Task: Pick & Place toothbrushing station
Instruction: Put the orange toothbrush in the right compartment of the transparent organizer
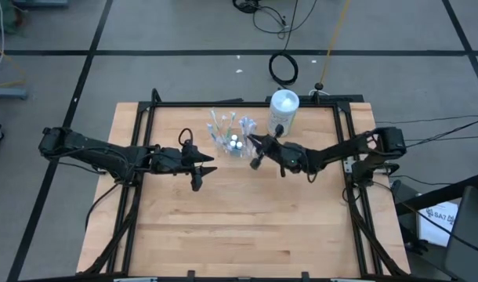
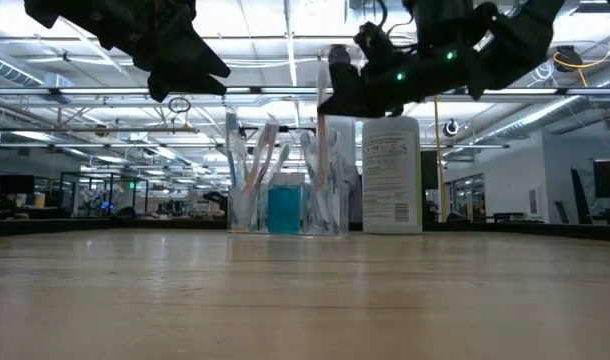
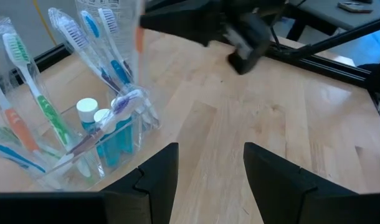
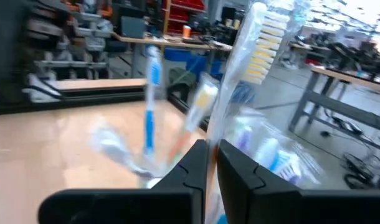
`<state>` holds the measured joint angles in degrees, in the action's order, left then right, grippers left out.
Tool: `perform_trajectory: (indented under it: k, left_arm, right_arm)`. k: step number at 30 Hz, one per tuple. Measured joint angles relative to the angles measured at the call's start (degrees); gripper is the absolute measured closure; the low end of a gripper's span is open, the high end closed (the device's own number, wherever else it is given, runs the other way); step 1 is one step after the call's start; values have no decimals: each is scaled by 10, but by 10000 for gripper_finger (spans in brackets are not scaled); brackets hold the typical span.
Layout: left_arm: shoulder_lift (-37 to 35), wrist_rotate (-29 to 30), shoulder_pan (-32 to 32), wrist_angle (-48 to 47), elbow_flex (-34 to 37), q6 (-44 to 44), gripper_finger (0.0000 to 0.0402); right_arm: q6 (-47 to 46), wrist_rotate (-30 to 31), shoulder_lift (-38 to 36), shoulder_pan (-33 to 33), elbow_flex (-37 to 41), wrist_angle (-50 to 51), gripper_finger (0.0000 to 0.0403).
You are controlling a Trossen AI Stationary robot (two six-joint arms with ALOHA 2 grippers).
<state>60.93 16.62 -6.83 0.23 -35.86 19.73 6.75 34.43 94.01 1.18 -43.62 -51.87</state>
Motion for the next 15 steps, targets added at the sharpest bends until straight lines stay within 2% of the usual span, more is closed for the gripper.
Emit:
perform_trajectory:
  k: [8, 15]
  left_arm:
    - [0, -5, -1, -9, 0, 0, 213]
    - [0, -5, -1, -19, 0, 5, 213]
  right_arm:
    - [-69, 0, 44, 18, 0, 49, 387]
    - [-121, 0, 47, 19, 0, 119, 387]
